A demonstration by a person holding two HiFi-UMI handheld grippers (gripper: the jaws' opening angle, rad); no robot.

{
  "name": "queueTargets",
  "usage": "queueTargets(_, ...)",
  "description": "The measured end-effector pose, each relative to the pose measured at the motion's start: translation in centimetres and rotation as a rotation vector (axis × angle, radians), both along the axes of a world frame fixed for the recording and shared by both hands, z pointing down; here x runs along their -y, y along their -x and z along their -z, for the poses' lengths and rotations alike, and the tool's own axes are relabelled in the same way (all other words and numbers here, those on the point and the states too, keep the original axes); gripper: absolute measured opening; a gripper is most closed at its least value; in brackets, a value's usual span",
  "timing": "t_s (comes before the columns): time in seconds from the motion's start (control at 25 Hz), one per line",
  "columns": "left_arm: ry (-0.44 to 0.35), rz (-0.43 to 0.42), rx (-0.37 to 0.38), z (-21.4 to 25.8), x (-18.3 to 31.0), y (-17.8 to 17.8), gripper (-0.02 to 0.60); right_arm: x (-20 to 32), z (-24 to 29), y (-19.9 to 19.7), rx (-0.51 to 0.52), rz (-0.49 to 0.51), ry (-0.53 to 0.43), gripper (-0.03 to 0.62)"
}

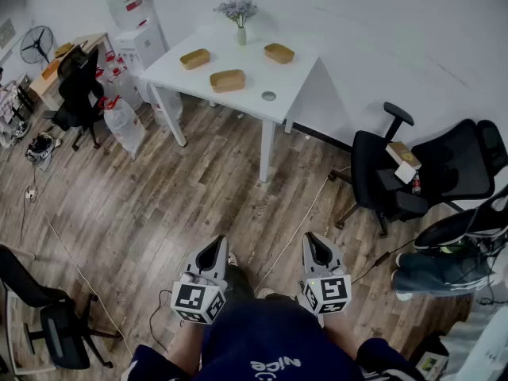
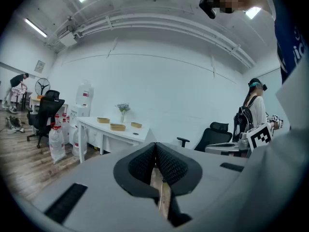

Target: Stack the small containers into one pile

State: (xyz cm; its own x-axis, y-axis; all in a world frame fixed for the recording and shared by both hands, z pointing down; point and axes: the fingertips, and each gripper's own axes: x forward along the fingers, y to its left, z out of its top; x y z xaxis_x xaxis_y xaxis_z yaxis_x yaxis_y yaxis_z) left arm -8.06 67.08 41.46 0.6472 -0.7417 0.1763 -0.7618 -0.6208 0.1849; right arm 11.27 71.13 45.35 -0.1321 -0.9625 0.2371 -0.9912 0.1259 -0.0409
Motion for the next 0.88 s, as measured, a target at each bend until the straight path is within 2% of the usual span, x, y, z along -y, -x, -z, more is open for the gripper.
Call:
queueTargets(0.16,0.001,0.022,0.009,-0.4,1.4,0.2,0.020,1.2,0.6,-1.3,-0.026,-0.020,-0.009,0.055)
queueTargets(0.32,-0.003,-0.010,0.015,-0.3,3.6,-0.7,0.020,3.2,1.3,-1.3,-0.041,-0.022,-0.016,0.055)
queueTargets(0.48,0.006,-0.048,-0.008,-0.3,6.5,-0.4,0.020,5.5,1.8,0.0,0.011,-0.043,-0.022,0.057)
queueTargets(0.72,0.035,-0.183,-0.054,-0.7,10.7,-0.5,0.020,9.9,1.2,2.0,0.065,-0.035,0.006,0.057)
queueTargets(0.88,0.038,-0.241,-0.066,-0.8,14.4,0.1,0.020,13.1,0.5,3.9,0.082,-0.061,0.031,0.057)
